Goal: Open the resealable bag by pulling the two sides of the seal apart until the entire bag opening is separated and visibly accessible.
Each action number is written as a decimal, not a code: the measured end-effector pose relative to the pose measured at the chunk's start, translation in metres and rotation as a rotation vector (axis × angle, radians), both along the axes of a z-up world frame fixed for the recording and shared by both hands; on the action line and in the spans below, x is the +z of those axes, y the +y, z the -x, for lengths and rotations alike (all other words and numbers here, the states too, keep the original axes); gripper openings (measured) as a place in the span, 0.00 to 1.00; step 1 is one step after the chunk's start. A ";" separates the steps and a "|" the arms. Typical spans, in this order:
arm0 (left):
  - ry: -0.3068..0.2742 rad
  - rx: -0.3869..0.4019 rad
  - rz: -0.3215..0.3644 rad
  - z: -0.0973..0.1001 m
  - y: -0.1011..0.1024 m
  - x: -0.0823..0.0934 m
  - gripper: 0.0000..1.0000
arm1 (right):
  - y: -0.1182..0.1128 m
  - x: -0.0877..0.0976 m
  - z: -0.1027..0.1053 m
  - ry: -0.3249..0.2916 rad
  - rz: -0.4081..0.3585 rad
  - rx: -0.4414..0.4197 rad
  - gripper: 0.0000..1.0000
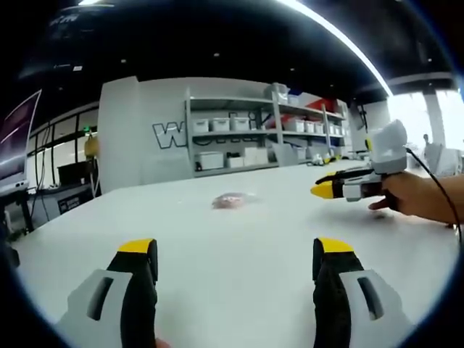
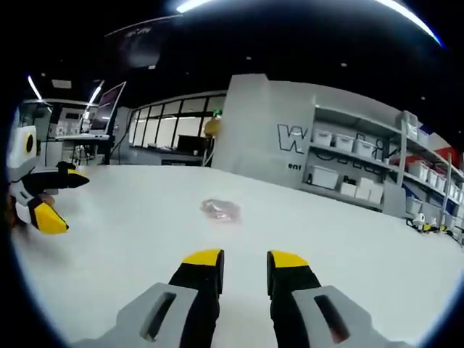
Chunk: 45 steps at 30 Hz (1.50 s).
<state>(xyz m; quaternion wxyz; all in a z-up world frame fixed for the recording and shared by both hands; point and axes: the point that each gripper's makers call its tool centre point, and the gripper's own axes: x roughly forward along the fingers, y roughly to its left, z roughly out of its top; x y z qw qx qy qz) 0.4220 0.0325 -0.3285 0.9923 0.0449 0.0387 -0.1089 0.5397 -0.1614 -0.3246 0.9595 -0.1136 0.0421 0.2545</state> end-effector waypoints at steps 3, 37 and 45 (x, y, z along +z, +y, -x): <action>0.002 -0.001 -0.002 0.000 0.000 0.000 0.88 | 0.004 -0.002 -0.003 0.001 0.004 0.006 0.21; 0.008 -0.004 -0.012 -0.002 0.001 -0.002 0.87 | 0.014 -0.010 -0.012 -0.001 0.034 0.006 0.17; 0.010 -0.001 -0.016 -0.001 0.001 -0.003 0.87 | 0.022 -0.012 -0.018 -0.005 0.060 0.014 0.16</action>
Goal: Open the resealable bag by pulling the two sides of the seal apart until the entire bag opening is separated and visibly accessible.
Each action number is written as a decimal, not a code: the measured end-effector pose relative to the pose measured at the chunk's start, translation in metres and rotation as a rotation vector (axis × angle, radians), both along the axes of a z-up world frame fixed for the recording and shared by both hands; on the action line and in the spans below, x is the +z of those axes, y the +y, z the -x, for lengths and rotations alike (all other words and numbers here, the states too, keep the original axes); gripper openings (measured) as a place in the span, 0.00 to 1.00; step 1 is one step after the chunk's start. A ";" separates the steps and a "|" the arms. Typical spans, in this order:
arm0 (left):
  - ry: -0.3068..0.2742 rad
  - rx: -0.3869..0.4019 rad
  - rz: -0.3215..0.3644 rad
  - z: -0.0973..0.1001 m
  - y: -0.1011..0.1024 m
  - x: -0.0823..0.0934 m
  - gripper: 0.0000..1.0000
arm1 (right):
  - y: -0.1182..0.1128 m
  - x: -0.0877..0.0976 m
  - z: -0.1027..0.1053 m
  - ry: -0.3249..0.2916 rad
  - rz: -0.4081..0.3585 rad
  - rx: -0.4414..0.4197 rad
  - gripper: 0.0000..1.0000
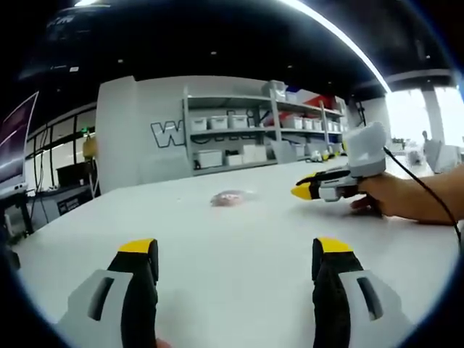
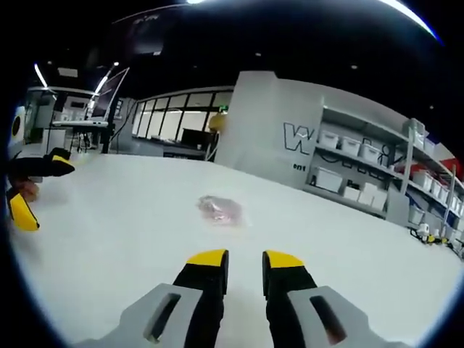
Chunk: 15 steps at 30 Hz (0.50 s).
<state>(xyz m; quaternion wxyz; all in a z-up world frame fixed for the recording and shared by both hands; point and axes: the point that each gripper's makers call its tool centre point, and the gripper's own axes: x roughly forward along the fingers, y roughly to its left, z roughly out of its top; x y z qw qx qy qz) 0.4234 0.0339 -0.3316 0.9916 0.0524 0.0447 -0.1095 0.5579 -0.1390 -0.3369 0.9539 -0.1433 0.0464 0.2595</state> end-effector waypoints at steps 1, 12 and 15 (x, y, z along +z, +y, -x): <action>0.000 0.000 0.000 -0.001 0.000 0.000 0.87 | 0.001 0.000 -0.001 0.000 0.001 0.000 0.16; 0.005 -0.003 -0.006 -0.004 -0.001 -0.002 0.87 | 0.007 -0.001 -0.011 -0.010 0.021 0.007 0.16; 0.004 -0.003 -0.005 -0.004 -0.001 -0.002 0.87 | 0.007 -0.001 -0.013 -0.011 0.020 0.007 0.16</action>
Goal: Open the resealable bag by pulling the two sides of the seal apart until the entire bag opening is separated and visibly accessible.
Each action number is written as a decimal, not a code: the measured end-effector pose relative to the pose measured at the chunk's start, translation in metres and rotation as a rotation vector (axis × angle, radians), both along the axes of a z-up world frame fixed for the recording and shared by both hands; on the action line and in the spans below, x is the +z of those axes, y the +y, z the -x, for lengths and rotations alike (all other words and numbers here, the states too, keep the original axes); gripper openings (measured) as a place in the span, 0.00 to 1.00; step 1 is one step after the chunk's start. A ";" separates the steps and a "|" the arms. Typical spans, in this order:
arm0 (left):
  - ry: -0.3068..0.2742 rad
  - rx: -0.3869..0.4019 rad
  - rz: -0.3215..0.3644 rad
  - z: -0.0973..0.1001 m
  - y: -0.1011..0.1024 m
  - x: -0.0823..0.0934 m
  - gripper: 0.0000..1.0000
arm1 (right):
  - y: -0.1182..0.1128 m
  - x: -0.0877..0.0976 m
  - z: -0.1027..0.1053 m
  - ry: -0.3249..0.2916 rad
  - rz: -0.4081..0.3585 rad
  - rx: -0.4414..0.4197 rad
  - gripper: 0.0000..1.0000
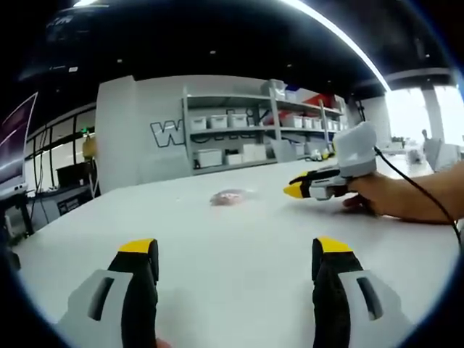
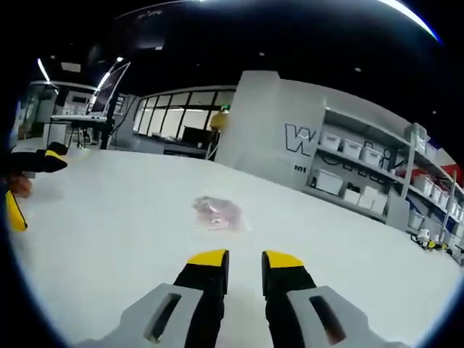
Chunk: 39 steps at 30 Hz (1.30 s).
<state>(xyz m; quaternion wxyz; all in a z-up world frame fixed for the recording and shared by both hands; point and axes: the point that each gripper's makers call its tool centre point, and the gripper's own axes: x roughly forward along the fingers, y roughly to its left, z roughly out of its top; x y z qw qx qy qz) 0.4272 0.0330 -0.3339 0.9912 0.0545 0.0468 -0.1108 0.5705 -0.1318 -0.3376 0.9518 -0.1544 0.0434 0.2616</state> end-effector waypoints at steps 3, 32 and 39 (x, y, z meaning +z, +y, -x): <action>0.000 0.000 0.001 -0.001 0.000 0.000 0.87 | -0.002 -0.001 -0.005 0.001 0.002 -0.009 0.16; 0.005 0.013 0.001 -0.001 0.002 0.000 0.86 | 0.014 -0.012 -0.070 -0.016 0.100 0.018 0.15; 0.005 0.016 0.001 -0.001 0.003 0.000 0.85 | 0.013 -0.012 -0.066 -0.012 0.099 0.019 0.15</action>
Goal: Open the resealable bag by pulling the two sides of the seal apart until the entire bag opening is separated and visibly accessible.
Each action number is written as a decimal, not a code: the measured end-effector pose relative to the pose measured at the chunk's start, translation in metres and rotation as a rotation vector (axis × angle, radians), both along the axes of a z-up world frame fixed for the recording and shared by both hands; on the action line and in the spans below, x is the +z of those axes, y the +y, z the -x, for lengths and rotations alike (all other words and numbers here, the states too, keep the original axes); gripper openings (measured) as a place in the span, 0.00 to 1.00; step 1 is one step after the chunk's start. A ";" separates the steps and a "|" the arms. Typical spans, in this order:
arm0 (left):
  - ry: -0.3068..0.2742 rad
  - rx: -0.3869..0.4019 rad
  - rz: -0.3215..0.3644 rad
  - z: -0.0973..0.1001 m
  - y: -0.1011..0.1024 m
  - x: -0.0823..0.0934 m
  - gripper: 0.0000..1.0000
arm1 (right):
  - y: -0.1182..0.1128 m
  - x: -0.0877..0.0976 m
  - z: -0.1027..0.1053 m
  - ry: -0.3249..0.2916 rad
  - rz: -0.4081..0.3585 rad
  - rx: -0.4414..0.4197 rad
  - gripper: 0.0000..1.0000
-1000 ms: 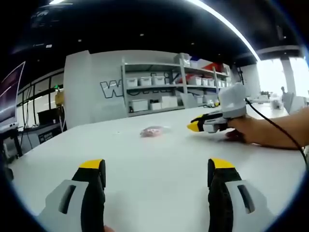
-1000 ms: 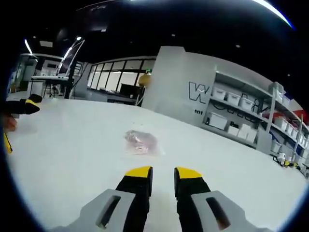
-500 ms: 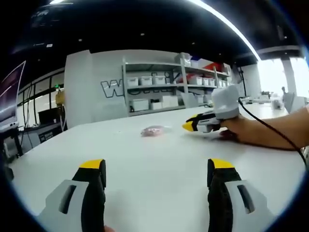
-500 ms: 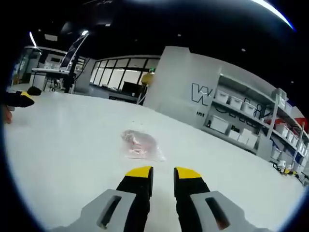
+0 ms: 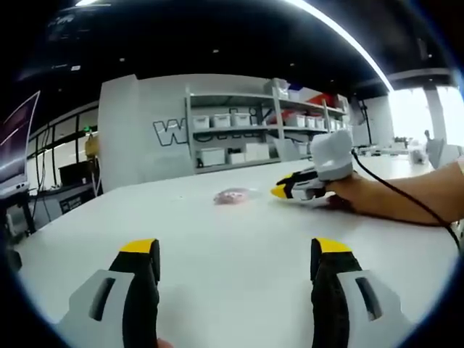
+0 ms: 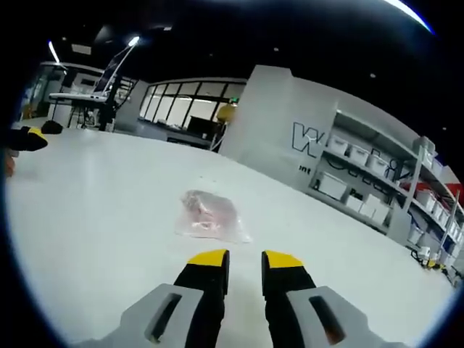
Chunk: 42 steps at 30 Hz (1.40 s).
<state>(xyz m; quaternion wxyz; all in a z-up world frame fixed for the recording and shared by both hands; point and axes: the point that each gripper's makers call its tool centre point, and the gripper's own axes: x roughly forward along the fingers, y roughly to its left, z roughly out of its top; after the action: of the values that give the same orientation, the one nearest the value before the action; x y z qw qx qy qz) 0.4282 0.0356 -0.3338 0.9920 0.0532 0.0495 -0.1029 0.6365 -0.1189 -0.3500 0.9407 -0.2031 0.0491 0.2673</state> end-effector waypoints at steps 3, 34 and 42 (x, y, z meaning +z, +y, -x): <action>0.000 0.000 0.001 0.000 0.000 0.000 0.85 | 0.000 0.000 -0.003 -0.001 0.007 0.001 0.15; 0.004 0.009 -0.006 -0.004 0.002 0.000 0.84 | 0.033 -0.003 -0.013 -0.121 0.252 0.113 0.07; 0.005 0.009 -0.007 -0.004 0.002 -0.001 0.84 | 0.037 -0.002 -0.010 -0.125 0.239 0.135 0.00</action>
<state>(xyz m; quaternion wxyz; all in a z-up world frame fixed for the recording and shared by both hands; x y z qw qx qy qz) 0.4325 0.0379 -0.3348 0.9922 0.0564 0.0526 -0.0983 0.6464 -0.0821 -0.3516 0.8909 -0.3330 0.0080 0.3089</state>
